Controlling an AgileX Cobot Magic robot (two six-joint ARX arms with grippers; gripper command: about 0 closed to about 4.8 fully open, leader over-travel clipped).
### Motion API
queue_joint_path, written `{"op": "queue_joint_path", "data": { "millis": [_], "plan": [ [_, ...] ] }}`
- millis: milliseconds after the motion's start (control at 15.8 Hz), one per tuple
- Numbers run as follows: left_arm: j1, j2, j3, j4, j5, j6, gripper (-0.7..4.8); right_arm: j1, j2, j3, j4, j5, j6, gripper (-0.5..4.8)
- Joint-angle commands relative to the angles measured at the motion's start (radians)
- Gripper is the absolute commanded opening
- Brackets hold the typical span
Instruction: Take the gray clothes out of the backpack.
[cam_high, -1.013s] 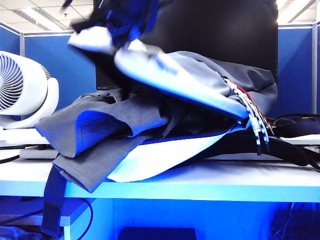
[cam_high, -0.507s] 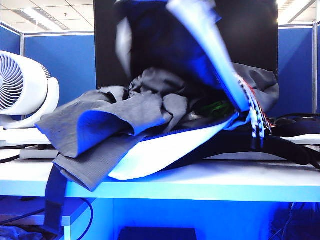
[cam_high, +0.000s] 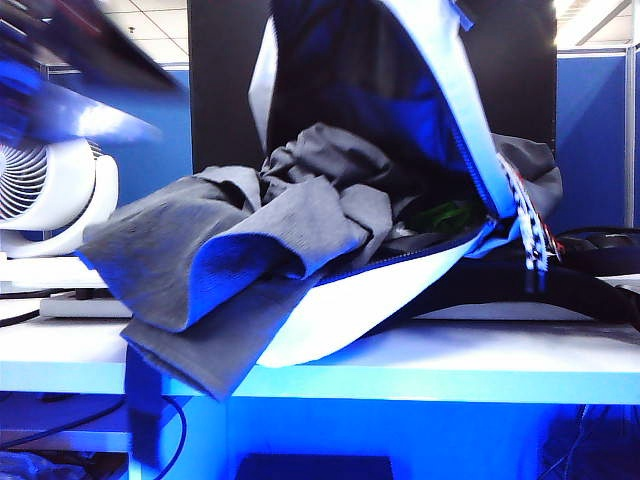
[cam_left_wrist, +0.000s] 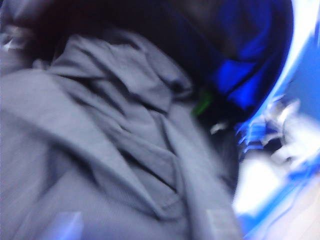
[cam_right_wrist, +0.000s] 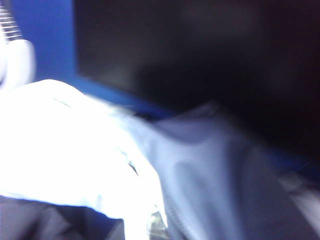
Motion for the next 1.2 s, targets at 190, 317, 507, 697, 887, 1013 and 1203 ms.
{"op": "queue_joint_path", "data": {
  "millis": [190, 317, 507, 697, 887, 1013, 1203],
  "plan": [
    [-0.084, 0.462, 0.362, 0.103, -0.175, 0.167, 4.79, -0.003, -0.003, 0.013, -0.109, -0.055, 0.092, -0.07],
    [-0.084, 0.513, 0.426, 0.119, -0.179, 0.174, 4.79, -0.003, -0.008, 0.013, -0.112, -0.055, 0.092, -0.07],
    [-0.084, 0.621, 0.53, 0.06, -0.152, 0.174, 4.79, -0.002, -0.011, 0.013, -0.05, -0.097, 0.093, -0.07],
    [-0.084, 0.714, 0.599, 0.087, -0.058, 0.157, 4.79, -0.002, -0.023, 0.013, -0.04, -0.166, 0.102, -0.07],
    [-0.085, 0.81, 0.707, -0.014, 0.051, 0.135, 4.79, -0.002, -0.026, 0.013, -0.031, -0.208, 0.13, -0.07],
    [-0.097, 0.853, 0.756, -0.061, 0.051, 0.136, 4.79, -0.002, -0.032, 0.013, -0.033, -0.209, 0.13, -0.07],
    [-0.108, 0.881, 0.765, -0.098, 0.006, 0.147, 0.0, -0.002, -0.053, 0.013, -0.029, -0.211, 0.145, -0.07]
  ]
}}
